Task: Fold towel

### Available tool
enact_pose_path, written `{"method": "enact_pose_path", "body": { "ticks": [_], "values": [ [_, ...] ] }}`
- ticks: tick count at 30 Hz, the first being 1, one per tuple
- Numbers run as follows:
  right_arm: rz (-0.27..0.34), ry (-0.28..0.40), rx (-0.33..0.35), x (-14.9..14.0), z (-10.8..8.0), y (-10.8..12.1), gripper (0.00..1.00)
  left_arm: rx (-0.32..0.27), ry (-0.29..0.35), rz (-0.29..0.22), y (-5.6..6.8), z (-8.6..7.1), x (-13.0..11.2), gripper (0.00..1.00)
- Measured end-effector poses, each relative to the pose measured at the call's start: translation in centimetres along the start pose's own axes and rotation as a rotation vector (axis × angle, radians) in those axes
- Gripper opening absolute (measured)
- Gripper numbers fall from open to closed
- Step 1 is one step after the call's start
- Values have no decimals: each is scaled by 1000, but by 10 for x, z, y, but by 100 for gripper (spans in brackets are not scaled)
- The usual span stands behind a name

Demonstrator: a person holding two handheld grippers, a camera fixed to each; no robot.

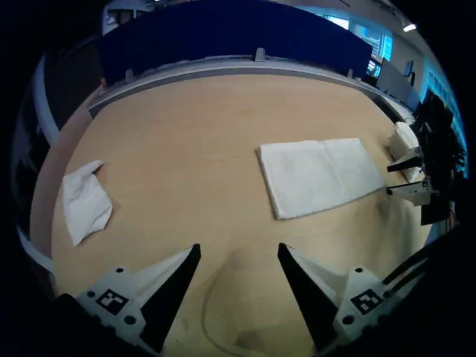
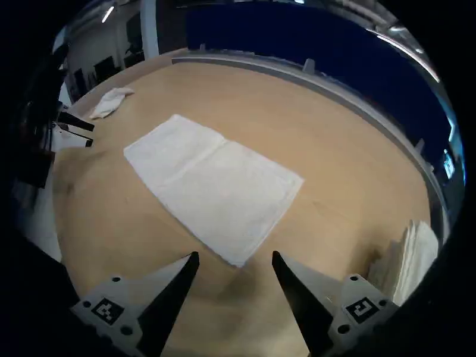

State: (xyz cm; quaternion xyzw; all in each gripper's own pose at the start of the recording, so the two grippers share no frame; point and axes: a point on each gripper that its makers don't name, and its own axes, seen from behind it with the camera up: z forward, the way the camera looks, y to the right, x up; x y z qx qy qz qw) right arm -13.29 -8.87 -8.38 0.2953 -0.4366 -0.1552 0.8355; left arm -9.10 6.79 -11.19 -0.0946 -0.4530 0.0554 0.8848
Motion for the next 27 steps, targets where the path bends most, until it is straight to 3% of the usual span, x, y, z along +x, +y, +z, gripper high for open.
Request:
{"method": "enact_pose_path", "body": {
  "ticks": [6,21,27],
  "values": [
    [-21,-35,24,-9,7,-2,67,14,1,-30,-8,-11,-6,96],
    [1,-65,50,-15,16,-1,10,30,12,-57,-18,-29,-10,96],
    [-13,-59,38,-10,17,1,4,30,11,-62,-18,-32,-12,97]
  ]
}}
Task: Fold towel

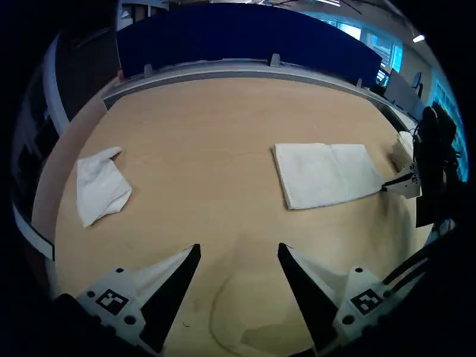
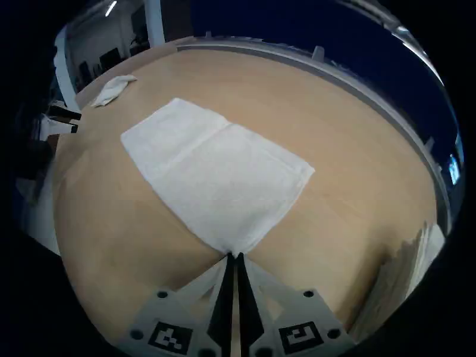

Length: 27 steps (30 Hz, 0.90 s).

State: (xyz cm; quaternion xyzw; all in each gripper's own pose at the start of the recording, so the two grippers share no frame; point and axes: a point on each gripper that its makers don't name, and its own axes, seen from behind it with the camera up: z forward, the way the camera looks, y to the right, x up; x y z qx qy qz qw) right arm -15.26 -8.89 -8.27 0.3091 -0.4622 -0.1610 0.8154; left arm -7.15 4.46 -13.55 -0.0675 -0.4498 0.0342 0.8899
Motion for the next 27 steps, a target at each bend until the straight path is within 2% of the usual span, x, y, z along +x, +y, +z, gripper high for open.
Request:
{"method": "enact_pose_path", "body": {
  "ticks": [6,12,20,27],
  "values": [
    [-24,18,-9,16,-7,2,4,-2,4,-3,0,-6,1,96],
    [-75,66,-13,50,-22,1,4,-5,14,-27,-3,-15,2,97],
    [-195,113,-1,101,-37,-14,4,9,35,-68,-11,-31,0,97],
    [-308,140,10,141,-41,-33,4,25,62,-90,-18,-48,1,97]
  ]
}}
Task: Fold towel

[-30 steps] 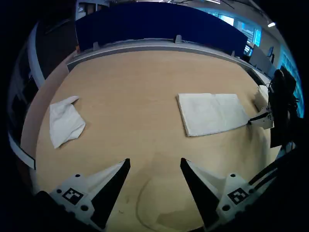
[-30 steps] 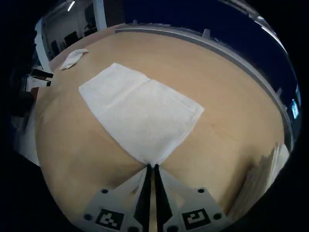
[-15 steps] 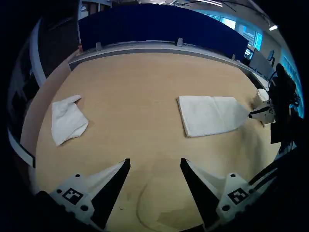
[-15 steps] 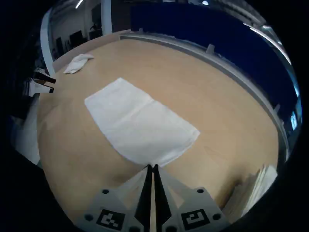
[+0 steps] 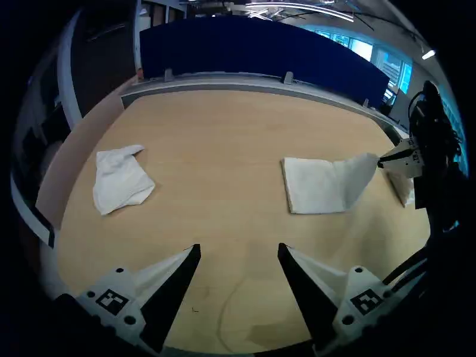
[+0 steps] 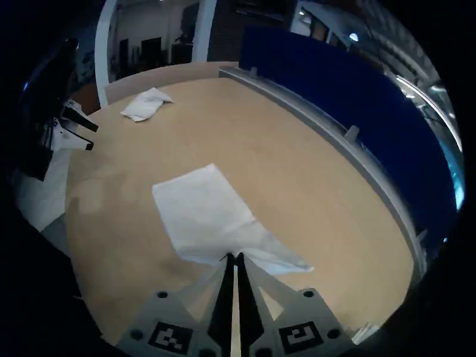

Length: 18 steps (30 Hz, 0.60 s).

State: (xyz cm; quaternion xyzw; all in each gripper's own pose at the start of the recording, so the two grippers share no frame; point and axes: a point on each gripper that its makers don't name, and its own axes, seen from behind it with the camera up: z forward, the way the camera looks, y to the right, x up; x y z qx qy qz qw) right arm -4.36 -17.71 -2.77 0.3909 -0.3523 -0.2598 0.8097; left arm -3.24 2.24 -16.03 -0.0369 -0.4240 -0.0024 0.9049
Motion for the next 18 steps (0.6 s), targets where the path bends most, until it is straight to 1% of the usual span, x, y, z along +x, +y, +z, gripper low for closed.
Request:
{"method": "enact_pose_path", "body": {
  "ticks": [5,11,18],
  "values": [
    [-54,7,18,20,7,-5,4,7,17,-14,-4,-9,0,97],
    [-121,11,42,41,23,-15,4,23,32,-32,-10,-20,-3,96],
    [-186,10,106,61,51,-45,4,54,44,-55,-21,-34,-10,96]
  ]
}}
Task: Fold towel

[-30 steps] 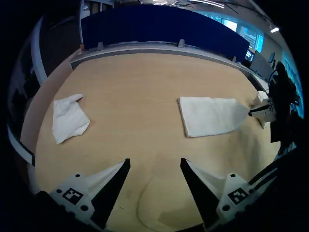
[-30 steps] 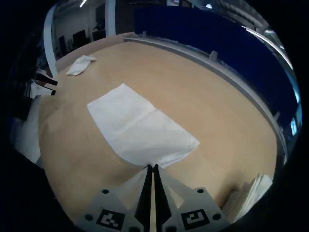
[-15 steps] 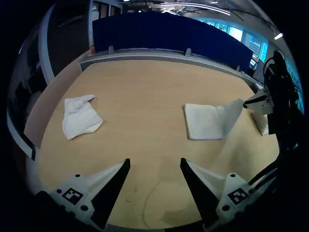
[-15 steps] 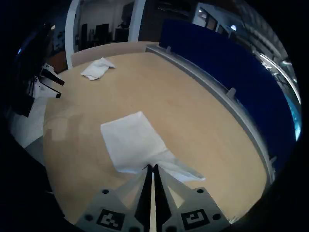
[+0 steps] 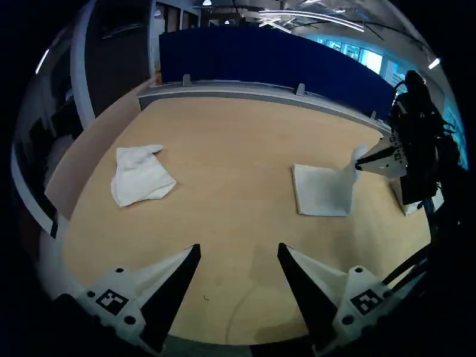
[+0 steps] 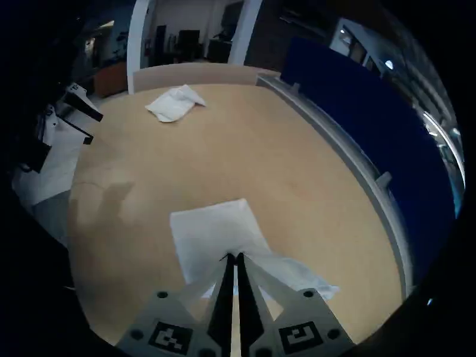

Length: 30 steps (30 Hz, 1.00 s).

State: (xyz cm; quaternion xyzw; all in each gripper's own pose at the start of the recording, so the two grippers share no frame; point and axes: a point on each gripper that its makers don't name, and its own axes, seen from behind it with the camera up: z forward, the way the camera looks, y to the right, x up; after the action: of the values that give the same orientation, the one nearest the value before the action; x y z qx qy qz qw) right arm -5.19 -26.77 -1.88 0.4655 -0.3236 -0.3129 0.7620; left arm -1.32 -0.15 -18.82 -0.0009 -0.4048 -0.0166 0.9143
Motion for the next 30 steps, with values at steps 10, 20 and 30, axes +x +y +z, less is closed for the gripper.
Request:
{"method": "enact_pose_path", "body": {
  "ticks": [10,20,30],
  "values": [
    [-51,-35,101,9,59,-49,4,35,7,-49,-14,-18,-12,96],
    [-29,-79,153,-3,88,-73,12,48,2,-70,-20,-16,-21,96],
    [32,-38,147,5,77,-63,66,40,1,-66,-15,-13,-17,96]
  ]
}}
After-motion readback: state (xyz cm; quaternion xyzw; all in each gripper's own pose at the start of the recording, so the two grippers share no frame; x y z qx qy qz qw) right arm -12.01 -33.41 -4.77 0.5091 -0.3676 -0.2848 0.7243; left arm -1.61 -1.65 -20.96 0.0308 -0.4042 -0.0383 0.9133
